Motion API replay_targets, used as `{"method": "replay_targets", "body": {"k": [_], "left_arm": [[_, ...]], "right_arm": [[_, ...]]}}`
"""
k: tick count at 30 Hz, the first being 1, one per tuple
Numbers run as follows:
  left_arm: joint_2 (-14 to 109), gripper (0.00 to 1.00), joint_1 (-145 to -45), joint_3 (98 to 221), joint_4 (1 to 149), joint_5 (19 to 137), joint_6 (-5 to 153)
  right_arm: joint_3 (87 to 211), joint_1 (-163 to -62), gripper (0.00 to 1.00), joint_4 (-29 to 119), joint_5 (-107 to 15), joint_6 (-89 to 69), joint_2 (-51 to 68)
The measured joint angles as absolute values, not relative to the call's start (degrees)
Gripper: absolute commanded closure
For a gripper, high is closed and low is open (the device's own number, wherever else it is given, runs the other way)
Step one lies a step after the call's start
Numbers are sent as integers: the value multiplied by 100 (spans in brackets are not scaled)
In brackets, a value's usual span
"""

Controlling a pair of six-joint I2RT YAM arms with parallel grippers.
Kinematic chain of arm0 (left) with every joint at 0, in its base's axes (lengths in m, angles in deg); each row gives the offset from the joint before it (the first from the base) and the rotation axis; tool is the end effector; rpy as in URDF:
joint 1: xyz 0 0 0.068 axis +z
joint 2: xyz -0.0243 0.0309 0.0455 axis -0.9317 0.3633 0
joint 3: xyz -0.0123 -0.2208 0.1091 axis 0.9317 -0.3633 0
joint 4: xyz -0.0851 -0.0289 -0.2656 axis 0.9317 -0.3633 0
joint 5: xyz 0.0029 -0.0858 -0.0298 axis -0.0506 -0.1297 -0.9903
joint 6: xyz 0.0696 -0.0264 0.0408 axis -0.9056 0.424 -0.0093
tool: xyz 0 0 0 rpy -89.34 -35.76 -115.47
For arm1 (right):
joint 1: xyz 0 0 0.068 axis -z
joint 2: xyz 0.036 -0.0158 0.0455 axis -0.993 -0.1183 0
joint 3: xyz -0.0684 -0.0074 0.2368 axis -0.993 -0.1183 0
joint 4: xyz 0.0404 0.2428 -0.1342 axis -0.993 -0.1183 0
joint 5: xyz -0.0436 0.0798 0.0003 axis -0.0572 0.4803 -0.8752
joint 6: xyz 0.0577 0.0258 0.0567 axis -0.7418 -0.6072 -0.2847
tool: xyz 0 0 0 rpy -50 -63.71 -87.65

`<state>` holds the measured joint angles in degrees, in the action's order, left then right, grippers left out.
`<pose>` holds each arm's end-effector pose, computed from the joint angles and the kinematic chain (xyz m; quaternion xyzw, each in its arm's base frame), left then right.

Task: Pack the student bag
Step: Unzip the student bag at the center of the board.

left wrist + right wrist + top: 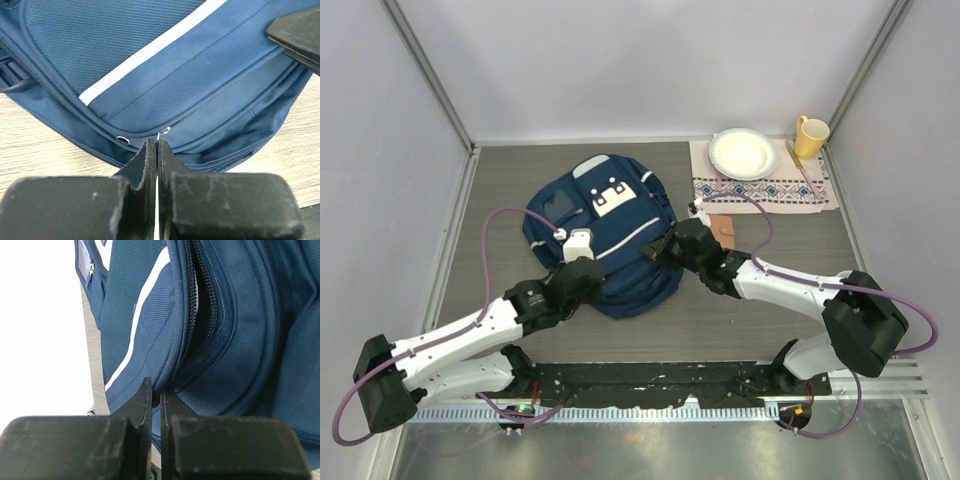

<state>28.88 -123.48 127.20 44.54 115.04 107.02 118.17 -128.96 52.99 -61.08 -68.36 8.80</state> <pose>0.1783 -0.1900 0.1930 -0.0168 0.9001 -0.1335 0.4145 0.2590 0.2528 0.1676 0.1750 0.8424 0.3866 0.3320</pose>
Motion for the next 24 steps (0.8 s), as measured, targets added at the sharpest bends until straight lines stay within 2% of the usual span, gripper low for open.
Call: {"method": "replay_targets", "body": {"k": [8,18,24], "left_arm": [[2416,100,-11837,12600,4373,11384,10866],[2713,100,-11349,12903,4043,11128,10785],[2055,100,-11216,12626,4050,10940,10844]], "right_arm": [[11921,-12846,99,5327,-5819,-6761,882],[11921,-12785,99,5341,-5863,-6720,895],[11987,-12588,99,5109,-5692,-6602,952]]}}
